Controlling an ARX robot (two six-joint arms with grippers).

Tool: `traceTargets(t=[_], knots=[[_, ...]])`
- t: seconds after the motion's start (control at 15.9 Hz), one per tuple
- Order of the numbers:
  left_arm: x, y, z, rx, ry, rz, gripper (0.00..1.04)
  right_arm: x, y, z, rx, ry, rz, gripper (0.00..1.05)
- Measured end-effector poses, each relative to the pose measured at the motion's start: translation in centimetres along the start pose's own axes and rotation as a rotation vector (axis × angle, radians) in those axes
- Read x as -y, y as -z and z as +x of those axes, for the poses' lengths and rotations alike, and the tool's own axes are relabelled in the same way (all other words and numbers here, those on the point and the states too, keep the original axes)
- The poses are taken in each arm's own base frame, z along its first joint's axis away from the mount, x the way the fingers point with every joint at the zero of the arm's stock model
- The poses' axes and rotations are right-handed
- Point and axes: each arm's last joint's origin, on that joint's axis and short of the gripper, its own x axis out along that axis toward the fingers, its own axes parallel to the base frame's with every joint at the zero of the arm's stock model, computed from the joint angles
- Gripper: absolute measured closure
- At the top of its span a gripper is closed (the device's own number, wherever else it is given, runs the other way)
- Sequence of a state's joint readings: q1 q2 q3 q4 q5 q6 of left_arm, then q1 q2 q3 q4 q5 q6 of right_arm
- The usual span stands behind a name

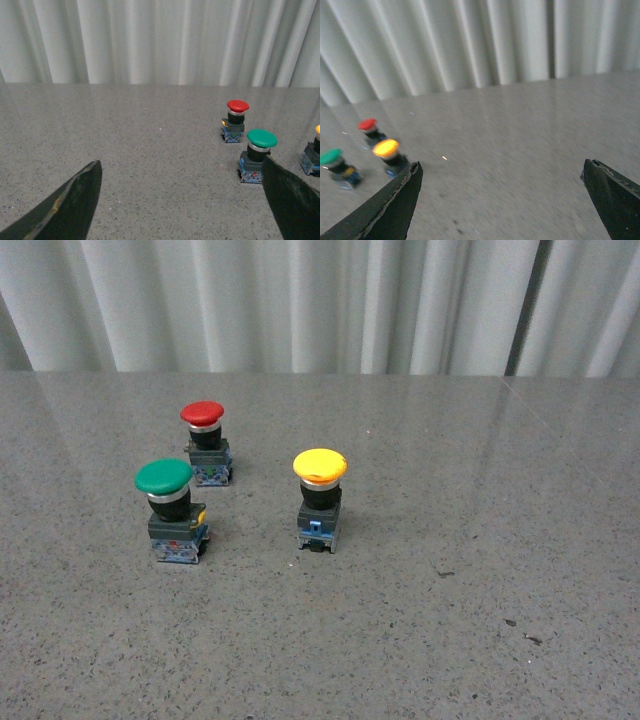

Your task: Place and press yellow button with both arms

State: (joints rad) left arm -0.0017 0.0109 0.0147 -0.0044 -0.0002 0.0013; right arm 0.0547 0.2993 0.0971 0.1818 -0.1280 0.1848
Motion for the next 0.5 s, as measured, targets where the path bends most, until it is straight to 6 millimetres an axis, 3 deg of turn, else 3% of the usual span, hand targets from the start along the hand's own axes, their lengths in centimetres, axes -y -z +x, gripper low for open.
traceTargets(t=[0.06, 0.13, 0.19, 0.31, 0.44, 0.5], knots=[[0.0, 0.0, 0.0, 0.0, 0.0, 0.001, 0.06, -1.1, -2.0, 1.3, 0.042, -0.058, 0.004, 0.06], [0.0, 0.0, 0.0, 0.0, 0.0, 0.0, 0.07, -5.1, -6.1, 7.2, 0.088, -0.176, -0.017, 0.06], [0.0, 0.0, 0.0, 0.0, 0.0, 0.0, 0.07, -8.5, -6.0, 11.7, 0.018, -0.245, -0.06, 0.06], [0.0, 0.0, 0.0, 0.0, 0.0, 0.0, 0.07, -11.5, -5.0, 15.6, -0.056, -0.284, -0.114, 0.06], [0.0, 0.0, 0.0, 0.0, 0.0, 0.0, 0.07, -13.3, -3.2, 18.0, -0.135, -0.3, -0.138, 0.07], [0.0, 0.0, 0.0, 0.0, 0.0, 0.0, 0.07, -14.0, -2.2, 18.5, -0.178, -0.312, -0.148, 0.17]])
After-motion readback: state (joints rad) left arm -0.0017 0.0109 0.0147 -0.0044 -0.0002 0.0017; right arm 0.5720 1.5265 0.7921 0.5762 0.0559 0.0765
